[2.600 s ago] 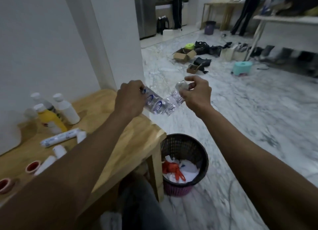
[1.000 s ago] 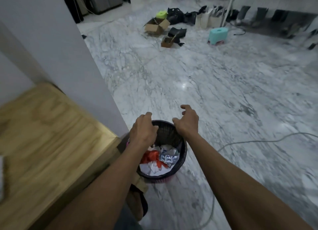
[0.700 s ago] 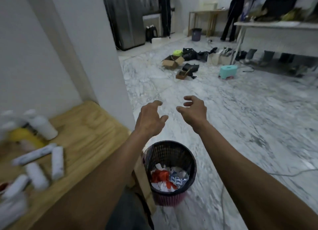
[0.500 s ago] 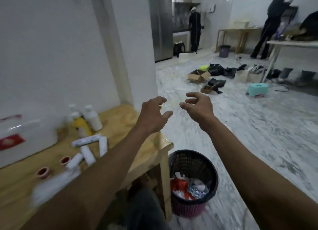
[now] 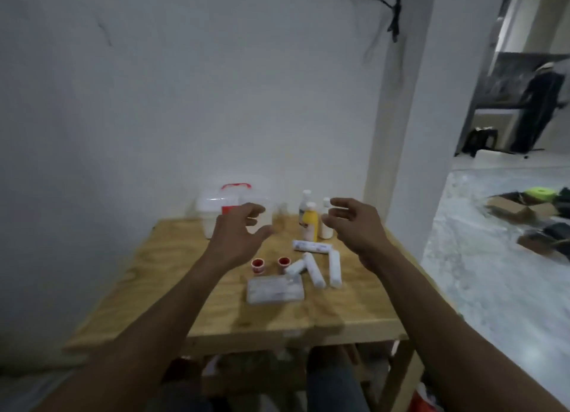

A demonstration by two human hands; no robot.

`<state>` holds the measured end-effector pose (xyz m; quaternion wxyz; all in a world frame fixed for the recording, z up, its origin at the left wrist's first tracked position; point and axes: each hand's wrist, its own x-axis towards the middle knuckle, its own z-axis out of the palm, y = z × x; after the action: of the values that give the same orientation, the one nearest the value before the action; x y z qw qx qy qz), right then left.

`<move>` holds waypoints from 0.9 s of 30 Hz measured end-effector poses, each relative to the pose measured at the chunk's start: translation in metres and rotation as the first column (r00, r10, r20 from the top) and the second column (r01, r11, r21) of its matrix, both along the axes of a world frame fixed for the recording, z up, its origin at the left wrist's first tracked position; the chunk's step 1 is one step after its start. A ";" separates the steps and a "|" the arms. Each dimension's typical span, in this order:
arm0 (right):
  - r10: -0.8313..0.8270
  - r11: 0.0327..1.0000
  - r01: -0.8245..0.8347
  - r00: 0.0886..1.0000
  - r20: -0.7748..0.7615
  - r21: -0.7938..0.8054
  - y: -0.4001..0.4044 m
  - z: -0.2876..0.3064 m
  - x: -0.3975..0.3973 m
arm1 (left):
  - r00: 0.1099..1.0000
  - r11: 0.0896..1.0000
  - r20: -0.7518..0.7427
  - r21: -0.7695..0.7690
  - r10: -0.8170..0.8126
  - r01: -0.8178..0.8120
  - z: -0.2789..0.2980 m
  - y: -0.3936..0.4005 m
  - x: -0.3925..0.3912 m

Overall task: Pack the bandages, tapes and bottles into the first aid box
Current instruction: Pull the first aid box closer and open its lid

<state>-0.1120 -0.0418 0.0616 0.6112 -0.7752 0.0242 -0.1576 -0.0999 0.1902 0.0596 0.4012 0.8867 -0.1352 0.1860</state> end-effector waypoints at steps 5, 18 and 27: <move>0.091 0.994 -0.091 0.996 0.000 -0.060 0.056 -0.002 0.027 | 0.992 0.992 -0.020 -0.007 0.127 -0.127 -0.011 0.054 0.015; 0.009 0.990 -0.013 1.000 -0.028 -0.140 0.119 -0.033 0.140 | 0.954 0.952 -0.013 -0.066 0.299 -0.299 -0.030 0.093 0.123; -0.009 0.993 -0.002 0.996 -0.090 -0.118 0.137 -0.046 0.197 | 0.948 0.943 -0.154 -0.146 0.277 -0.299 -0.044 0.096 0.179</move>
<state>0.0848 0.0947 0.0157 0.5623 -0.8164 0.0437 -0.1245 0.0792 0.2863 0.0154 0.4507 0.8703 0.0391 0.1948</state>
